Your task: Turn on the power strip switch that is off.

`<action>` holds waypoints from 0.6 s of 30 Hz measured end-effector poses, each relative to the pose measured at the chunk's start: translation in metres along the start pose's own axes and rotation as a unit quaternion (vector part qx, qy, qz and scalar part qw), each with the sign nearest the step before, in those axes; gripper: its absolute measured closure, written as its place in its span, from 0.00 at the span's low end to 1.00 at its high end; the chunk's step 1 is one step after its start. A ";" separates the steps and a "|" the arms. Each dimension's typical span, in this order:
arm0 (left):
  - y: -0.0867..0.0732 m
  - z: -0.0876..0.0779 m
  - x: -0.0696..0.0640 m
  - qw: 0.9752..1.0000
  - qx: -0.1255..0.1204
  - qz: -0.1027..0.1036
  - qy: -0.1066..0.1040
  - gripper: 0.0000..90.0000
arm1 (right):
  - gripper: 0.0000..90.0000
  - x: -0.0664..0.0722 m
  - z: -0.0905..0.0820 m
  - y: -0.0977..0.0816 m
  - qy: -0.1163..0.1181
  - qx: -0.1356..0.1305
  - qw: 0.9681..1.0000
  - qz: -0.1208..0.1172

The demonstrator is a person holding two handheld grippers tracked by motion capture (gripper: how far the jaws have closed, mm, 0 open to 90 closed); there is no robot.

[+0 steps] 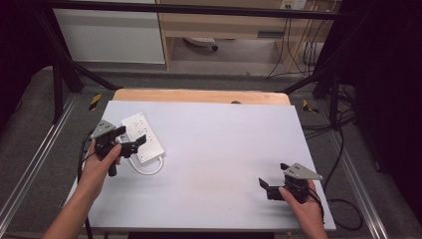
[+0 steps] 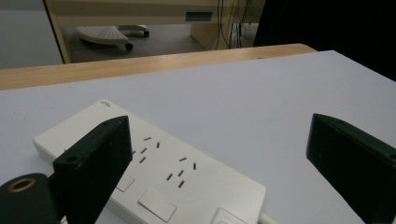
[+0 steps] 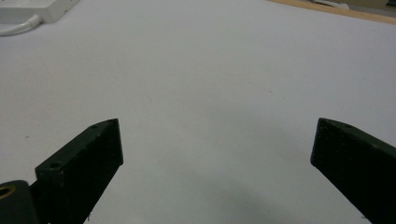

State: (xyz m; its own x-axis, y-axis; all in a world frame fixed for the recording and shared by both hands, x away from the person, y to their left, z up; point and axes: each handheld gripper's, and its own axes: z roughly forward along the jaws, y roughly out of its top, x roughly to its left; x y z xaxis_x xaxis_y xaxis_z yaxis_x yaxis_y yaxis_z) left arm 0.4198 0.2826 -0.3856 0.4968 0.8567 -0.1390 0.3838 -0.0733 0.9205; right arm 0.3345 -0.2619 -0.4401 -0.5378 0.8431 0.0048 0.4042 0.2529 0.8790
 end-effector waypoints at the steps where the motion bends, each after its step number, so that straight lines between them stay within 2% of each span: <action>1: 0.000 -0.002 -0.001 1.000 0.000 0.001 -0.001 0.08 | 0.03 0.000 0.000 0.000 0.000 0.000 1.000 0.000; 11: -0.009 -0.028 -0.013 1.000 -0.011 0.002 -0.007 0.08 | 0.03 0.001 0.000 0.000 0.000 0.000 1.000 -0.001; 18: -0.021 -0.047 -0.016 1.000 -0.016 -0.001 -0.011 0.08 | 0.03 0.001 0.000 0.000 0.001 0.000 1.000 -0.001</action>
State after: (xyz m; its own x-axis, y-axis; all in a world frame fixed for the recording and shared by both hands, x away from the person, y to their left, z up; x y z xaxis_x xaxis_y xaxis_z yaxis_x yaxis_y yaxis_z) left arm 0.3673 0.2941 -0.3853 0.5127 0.8455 -0.1492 0.3596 -0.0537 0.9316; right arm 0.3343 -0.2612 -0.4400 -0.5398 0.8418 0.0032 0.4034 0.2553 0.8787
